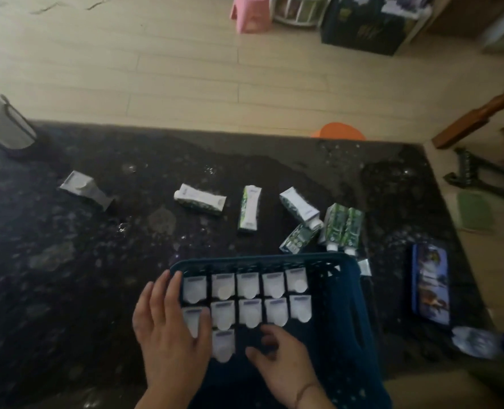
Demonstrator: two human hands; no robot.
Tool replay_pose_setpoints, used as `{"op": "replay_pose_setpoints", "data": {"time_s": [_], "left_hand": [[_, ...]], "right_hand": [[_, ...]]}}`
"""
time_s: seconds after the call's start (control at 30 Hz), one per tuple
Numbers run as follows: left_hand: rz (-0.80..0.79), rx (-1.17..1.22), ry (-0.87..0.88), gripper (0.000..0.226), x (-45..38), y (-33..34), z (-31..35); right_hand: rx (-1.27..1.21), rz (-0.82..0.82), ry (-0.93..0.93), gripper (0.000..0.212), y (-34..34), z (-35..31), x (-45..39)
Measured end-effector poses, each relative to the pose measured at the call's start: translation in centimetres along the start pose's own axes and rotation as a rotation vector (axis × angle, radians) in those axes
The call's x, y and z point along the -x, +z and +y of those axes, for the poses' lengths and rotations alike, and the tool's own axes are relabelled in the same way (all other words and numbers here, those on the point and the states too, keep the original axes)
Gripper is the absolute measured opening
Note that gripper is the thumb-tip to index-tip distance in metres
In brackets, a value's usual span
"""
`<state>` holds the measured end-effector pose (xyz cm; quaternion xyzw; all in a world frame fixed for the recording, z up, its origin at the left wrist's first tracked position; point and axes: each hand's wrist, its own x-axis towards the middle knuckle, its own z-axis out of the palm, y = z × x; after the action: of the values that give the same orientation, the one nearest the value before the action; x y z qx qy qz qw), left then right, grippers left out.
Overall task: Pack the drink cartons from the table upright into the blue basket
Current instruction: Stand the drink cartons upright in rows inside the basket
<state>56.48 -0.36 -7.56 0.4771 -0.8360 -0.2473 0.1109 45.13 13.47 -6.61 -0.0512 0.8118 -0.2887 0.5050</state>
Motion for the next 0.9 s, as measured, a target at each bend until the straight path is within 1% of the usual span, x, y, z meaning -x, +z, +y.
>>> {"op": "replay_pose_setpoints", "data": {"time_s": [0.07, 0.1, 0.17, 0.2, 0.23, 0.27, 0.3, 0.33, 0.37, 0.4, 0.43, 0.47, 0.5, 0.53, 0.57, 0.63, 0.7, 0.77, 0.8, 0.83, 0.87, 0.9], "left_hand": [[-0.004, 0.051, 0.17, 0.06, -0.4, 1.0, 3.4], [-0.037, 0.083, 0.25, 0.054, -0.9, 1.8, 5.5], [-0.104, 0.12, 0.378, 0.04, -2.4, 3.9, 9.5], [-0.123, 0.13, 0.42, 0.035, -3.4, 5.0, 11.5], [-0.135, 0.138, 0.441, 0.032, -4.5, 6.1, 13.3], [-0.146, 0.138, 0.444, 0.03, -5.7, 7.3, 15.0], [-0.168, 0.124, 0.436, 0.029, -6.9, 8.6, 16.5], [-0.213, 0.103, 0.425, 0.029, -8.0, 9.9, 17.8], [-0.28, 0.085, 0.408, 0.029, -9.1, 11.1, 19.0], [-0.358, 0.075, 0.386, 0.028, -10.0, 12.3, 20.1], [-0.437, 0.075, 0.358, 0.028, -10.7, 13.4, 21.1], [-0.497, 0.086, 0.327, 0.027, -11.3, 14.3, 21.9], [-0.539, 0.099, 0.293, 0.026, -11.8, 15.0, 22.6], [-0.564, 0.104, 0.262, 0.024, -12.2, 15.6, 23.2], [-0.573, 0.101, 0.241, 0.022, -12.4, 16.1, 23.6], [-0.559, 0.078, 0.238, 0.021, -12.7, 16.7, 23.9], [-0.543, 0.059, 0.25, 0.021, -12.7, 17.0, 23.8], [-0.543, 0.065, 0.255, 0.02, -12.8, 17.1, 23.6], [-0.546, 0.075, 0.262, 0.02, -12.7, 17.1, 23.6], [-0.541, 0.086, 0.29, 0.021, -12.6, 17.0, 23.7], [-0.517, 0.096, 0.364, 0.021, -12.5, 16.7, 23.8], [-0.473, 0.114, 0.489, 0.023, -12.1, 16.4, 24.1]], "right_hand": [[-0.154, 0.104, -0.074, 0.019, -3.5, -0.4, 1.3], [-0.255, 0.192, -0.099, 0.016, -5.4, -0.5, 1.7], [-0.385, 0.422, -0.159, 0.013, -9.8, -0.5, 1.6], [-0.425, 0.526, -0.17, 0.012, -12.1, -0.4, 1.1], [-0.462, 0.596, -0.156, 0.011, -14.3, -0.2, 0.1], [-0.486, 0.646, -0.132, 0.01, -16.4, 0.2, -1.4], [-0.485, 0.661, -0.093, 0.007, -18.2, 0.9, -3.4], [-0.45, 0.644, -0.036, 0.006, -19.7, 1.9, -5.7], [-0.398, 0.598, 0.022, 0.015, -21.0, 2.9, -8.1], [-0.317, 0.535, 0.06, 0.032, -21.9, 3.9, -10.3], [-0.197, 0.468, 0.066, 0.053, -22.5, 4.8, -12.4], [-0.054, 0.396, 0.052, 0.07, -22.8, 5.7, -14.3], [0.105, 0.323, 0.028, 0.078, -22.9, 6.4, -15.8], [0.27, 0.271, -0.002, 0.081, -22.7, 7.0, -16.7], [0.434, 0.252, -0.025, 0.079, -22.5, 7.6, -17.3], [0.701, 0.321, -0.071, 0.07, -22.3, 8.8, -17.7], [0.835, 0.362, -0.094, 0.062, -22.6, 9.9, -17.8], [0.854, 0.313, -0.127, 0.065, -22.8, 11.1, -17.3], [0.777, 0.29, -0.127, 0.066, -22.9, 11.3, -16.7], [0.6, 0.288, -0.111, 0.064, -22.8, 11.5, -15.9], [0.387, 0.287, -0.072, 0.058, -22.9, 10.9, -14.7], [0.205, 0.323, -0.065, 0.05, -22.9, 10.6, -13.5]]}}
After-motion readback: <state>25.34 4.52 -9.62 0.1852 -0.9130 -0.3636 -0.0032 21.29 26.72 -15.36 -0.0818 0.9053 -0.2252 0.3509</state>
